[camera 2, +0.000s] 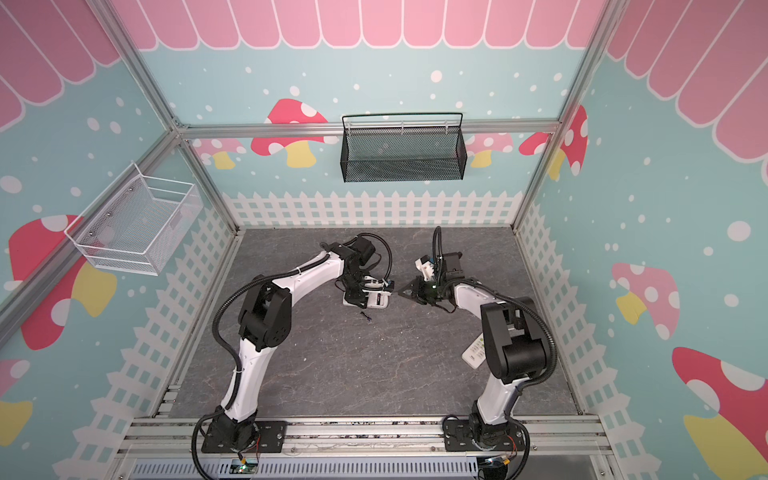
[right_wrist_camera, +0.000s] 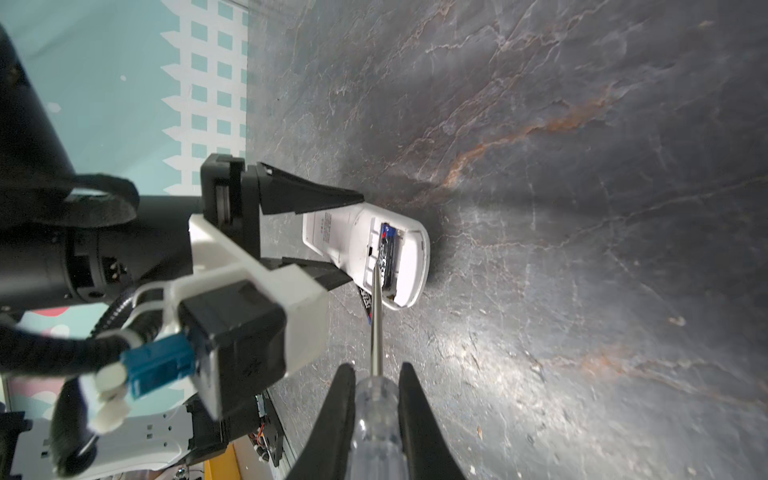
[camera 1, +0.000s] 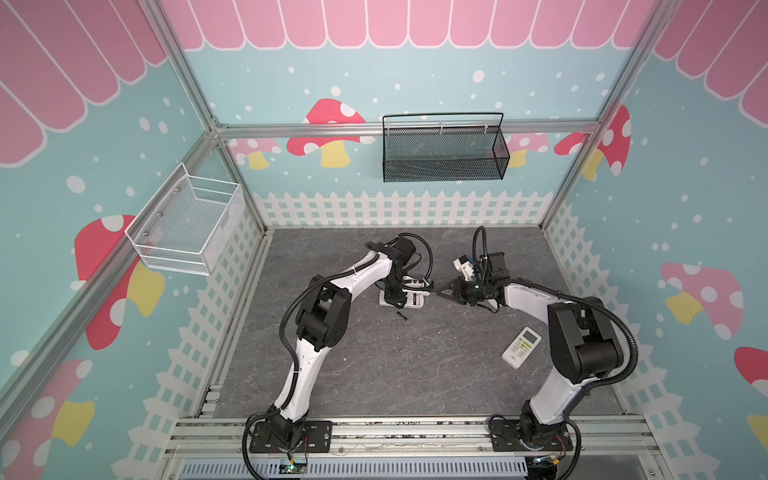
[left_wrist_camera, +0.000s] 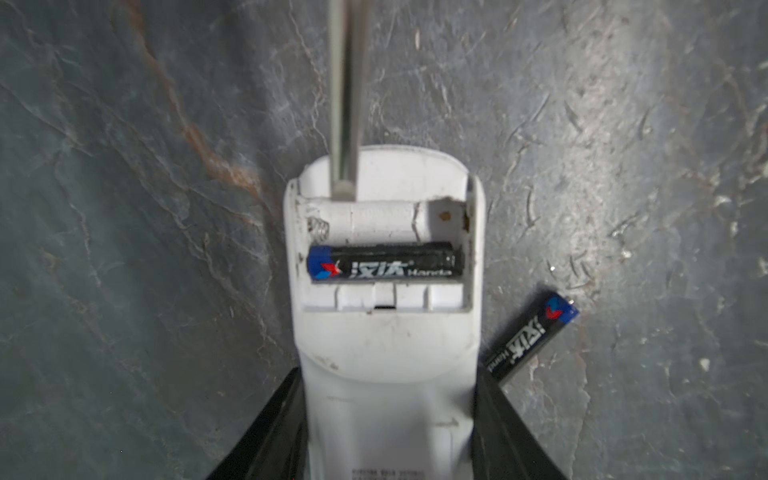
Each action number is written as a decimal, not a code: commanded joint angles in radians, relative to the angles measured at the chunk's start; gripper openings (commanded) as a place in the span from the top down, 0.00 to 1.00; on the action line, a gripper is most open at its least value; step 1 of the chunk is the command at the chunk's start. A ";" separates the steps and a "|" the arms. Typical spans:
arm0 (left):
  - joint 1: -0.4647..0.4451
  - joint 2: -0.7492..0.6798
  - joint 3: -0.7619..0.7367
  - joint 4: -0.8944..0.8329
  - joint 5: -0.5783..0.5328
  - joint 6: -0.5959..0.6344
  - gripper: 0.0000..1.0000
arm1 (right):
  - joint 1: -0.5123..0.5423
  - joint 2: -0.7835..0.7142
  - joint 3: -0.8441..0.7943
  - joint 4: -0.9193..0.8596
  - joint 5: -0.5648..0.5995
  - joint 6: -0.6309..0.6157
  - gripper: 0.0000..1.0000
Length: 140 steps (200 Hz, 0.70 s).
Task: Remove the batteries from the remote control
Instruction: 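Move the screwdriver tip to the remaining battery's end with the right gripper, then pry the second battery out with the screwdriver while the left gripper tips the remote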
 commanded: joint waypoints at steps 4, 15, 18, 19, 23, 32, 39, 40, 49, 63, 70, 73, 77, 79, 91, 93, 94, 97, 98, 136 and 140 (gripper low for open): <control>-0.001 0.024 0.025 -0.010 0.014 0.036 0.96 | 0.020 0.051 0.058 -0.011 0.019 0.017 1.00; -0.002 0.028 0.025 -0.010 0.011 0.033 0.96 | 0.024 0.075 0.081 -0.036 0.027 0.010 1.00; -0.002 0.029 0.024 -0.011 0.011 0.032 0.96 | 0.025 0.081 0.085 -0.043 0.028 0.009 1.00; -0.002 0.028 0.024 -0.010 0.011 0.031 0.96 | 0.025 0.083 0.087 -0.045 0.028 0.009 1.00; -0.003 0.027 0.023 -0.011 0.013 0.031 0.96 | 0.027 0.088 0.092 -0.052 0.027 0.006 1.00; -0.001 0.024 0.018 -0.008 0.018 0.034 0.96 | 0.031 0.097 0.100 -0.062 0.034 0.000 1.00; -0.001 0.024 0.016 -0.008 0.017 0.036 0.96 | 0.033 0.101 0.102 -0.068 0.040 -0.003 1.00; -0.001 0.024 0.016 -0.008 0.017 0.037 0.96 | 0.033 0.101 0.102 -0.068 0.039 -0.003 1.00; -0.001 0.029 0.017 -0.008 0.010 0.037 0.96 | 0.035 0.107 0.105 -0.077 0.046 -0.006 1.00; -0.001 0.039 0.026 -0.006 -0.001 0.034 0.96 | 0.036 0.115 0.116 -0.102 0.055 -0.013 1.00; -0.001 0.042 0.030 -0.007 -0.001 0.034 0.96 | 0.037 0.116 0.118 -0.114 0.060 -0.017 1.00; 0.000 0.042 0.031 -0.007 0.001 0.034 0.96 | 0.037 0.117 0.118 -0.117 0.062 -0.021 1.00; 0.000 0.044 0.033 -0.006 0.004 0.034 0.96 | 0.037 0.116 0.117 -0.119 0.064 -0.023 1.00; -0.001 0.044 0.034 -0.006 0.005 0.035 0.96 | 0.037 0.115 0.116 -0.120 0.065 -0.024 1.00; -0.001 0.052 0.039 -0.005 0.002 0.037 0.96 | 0.037 0.115 0.110 -0.120 0.071 -0.030 1.00; 0.000 0.054 0.040 -0.006 0.000 0.037 0.96 | 0.037 0.117 0.110 -0.121 0.071 -0.030 1.00; -0.001 0.055 0.042 -0.006 -0.001 0.037 0.96 | 0.037 0.118 0.110 -0.121 0.071 -0.029 1.00; 0.000 0.058 0.044 -0.006 -0.001 0.035 0.96 | 0.038 0.119 0.109 -0.122 0.072 -0.031 1.00; -0.001 0.059 0.045 -0.006 -0.003 0.035 0.96 | 0.038 0.120 0.109 -0.121 0.072 -0.031 1.00; 0.003 0.077 0.043 -0.004 -0.009 0.042 0.96 | 0.045 0.122 0.105 -0.124 0.075 -0.031 1.00; 0.002 0.081 0.043 -0.004 -0.012 0.042 0.96 | 0.046 0.143 0.107 -0.125 0.075 -0.031 1.00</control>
